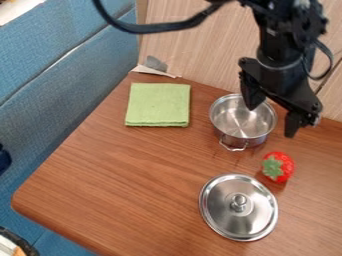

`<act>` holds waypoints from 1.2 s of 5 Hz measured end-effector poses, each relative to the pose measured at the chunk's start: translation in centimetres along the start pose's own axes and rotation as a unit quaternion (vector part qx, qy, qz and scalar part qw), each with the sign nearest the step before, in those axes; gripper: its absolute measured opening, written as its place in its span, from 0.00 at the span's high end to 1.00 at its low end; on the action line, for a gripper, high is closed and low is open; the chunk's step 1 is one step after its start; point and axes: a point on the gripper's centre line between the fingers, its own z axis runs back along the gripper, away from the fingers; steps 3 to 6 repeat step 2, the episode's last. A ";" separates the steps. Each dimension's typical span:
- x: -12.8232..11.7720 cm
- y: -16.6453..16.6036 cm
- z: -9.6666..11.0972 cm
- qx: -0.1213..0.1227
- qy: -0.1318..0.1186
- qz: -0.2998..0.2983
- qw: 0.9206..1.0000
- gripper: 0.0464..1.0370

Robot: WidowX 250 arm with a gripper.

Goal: Placed the red tomato above the silver lid

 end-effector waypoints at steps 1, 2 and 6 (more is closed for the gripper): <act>0.0 0.1 0.0 0.000 -0.001 -0.002 1.000 0.04; 0.0 0.1 0.0 0.000 -0.001 -0.002 1.000 0.04; 0.0 0.1 0.0 0.000 -0.001 -0.002 1.000 0.04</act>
